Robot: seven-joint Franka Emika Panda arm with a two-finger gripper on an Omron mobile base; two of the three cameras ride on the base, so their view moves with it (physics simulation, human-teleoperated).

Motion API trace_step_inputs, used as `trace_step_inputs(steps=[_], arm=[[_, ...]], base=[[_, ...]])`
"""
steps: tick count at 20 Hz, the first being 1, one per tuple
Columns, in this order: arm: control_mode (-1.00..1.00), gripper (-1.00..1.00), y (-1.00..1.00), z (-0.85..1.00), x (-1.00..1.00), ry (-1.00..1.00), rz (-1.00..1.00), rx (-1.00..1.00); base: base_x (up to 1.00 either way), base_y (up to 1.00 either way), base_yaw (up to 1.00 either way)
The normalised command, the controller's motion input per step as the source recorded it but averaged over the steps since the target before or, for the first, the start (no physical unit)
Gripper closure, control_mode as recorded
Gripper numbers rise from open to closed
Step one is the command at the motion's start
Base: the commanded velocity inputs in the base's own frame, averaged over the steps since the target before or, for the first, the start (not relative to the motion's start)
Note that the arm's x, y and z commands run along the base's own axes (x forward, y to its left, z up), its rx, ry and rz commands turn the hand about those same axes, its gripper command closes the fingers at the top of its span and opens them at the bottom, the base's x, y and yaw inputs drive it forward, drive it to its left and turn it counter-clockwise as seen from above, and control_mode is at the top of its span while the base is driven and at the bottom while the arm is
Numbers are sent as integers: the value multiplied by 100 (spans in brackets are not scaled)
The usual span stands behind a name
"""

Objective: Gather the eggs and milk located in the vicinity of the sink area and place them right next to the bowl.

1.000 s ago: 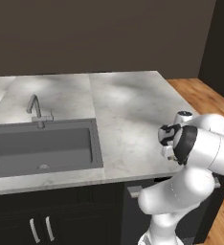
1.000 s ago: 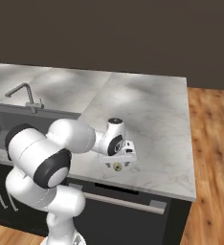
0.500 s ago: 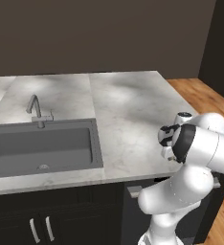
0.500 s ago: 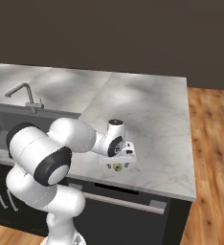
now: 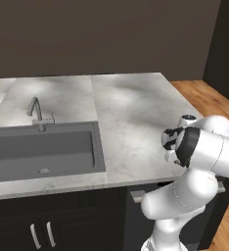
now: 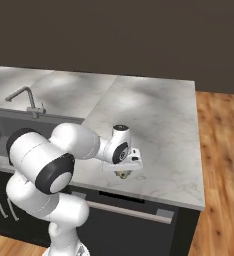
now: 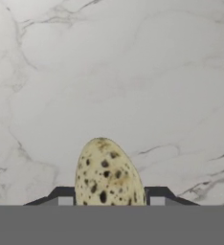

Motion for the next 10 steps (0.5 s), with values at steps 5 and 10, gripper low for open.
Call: trace_step_inputs(steps=[5, 10], arm=[[-100, 100, 17, 34, 0, 0, -20, 0], [-100, 100, 28, 81, -3, 0, -35, 0]], base=[[0, 0, 0], [0, 0, 0]])
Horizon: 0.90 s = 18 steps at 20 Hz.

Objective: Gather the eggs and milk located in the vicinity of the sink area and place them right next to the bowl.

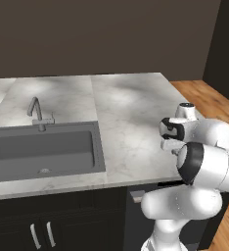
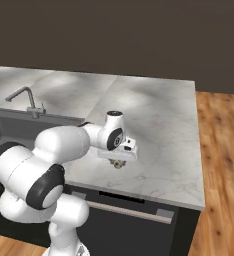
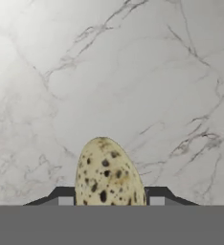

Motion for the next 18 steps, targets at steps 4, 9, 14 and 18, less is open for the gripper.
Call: trace_step_inputs(steps=[4, 9, 14, 18], arm=[[-100, 100, 43, 74, -12, 0, -38, 1], [-100, 100, 37, 52, -36, 0, -31, 0], [-100, 100, 7, 11, -36, 0, -23, 0], [-100, 100, 0, 0, -13, 0, -7, 0]], base=[[0, 0, 0], [0, 0, 0], [0, 0, 0], [0, 0, 0]])
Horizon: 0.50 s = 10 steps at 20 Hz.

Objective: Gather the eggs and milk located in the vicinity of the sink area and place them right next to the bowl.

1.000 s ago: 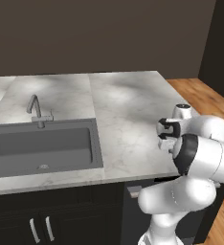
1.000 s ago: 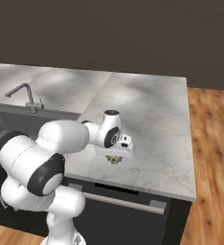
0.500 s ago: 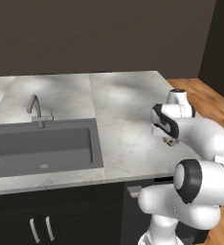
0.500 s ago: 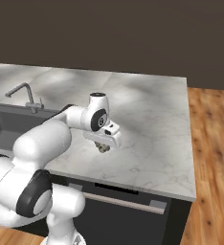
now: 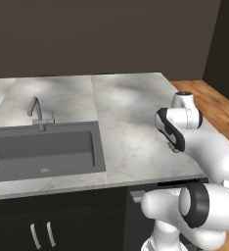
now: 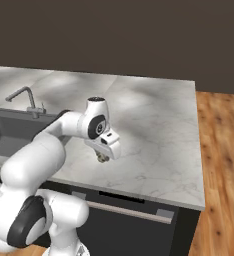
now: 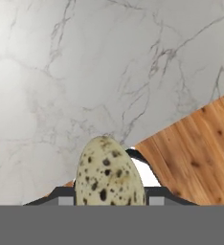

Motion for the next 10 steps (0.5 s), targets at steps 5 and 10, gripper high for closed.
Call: trace_step_inputs(steps=[5, 10], arm=[[-100, 100, 0, 0, 0, 0, 0, 0], [100, 100, 0, 0, 0, 0, 0, 0]], base=[[0, 0, 0], [0, 3, 0]])
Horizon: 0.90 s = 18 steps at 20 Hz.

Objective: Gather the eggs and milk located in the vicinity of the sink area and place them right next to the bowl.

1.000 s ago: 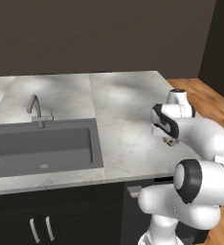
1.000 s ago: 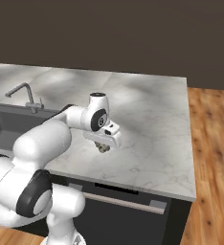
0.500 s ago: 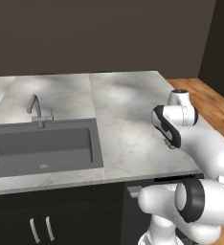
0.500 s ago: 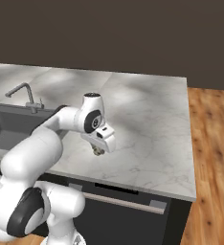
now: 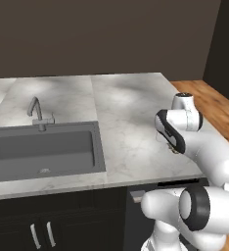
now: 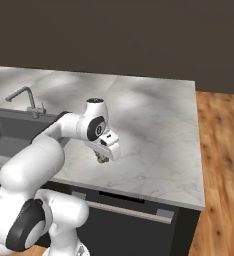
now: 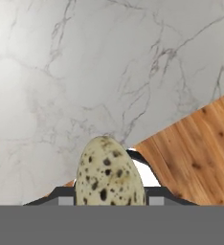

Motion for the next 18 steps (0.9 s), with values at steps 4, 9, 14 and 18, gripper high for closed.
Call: trace_step_inputs(steps=[4, 9, 14, 18], arm=[[100, 100, 0, 0, 0, 0, 0, 0], [100, 100, 0, 0, 0, 0, 0, 0], [100, 100, 0, 0, 0, 0, 0, 0], [100, 100, 0, 0, 0, 0, 0, 0]], base=[[0, 52, -4], [0, 91, -6], [0, 100, -8], [0, 100, -8]])
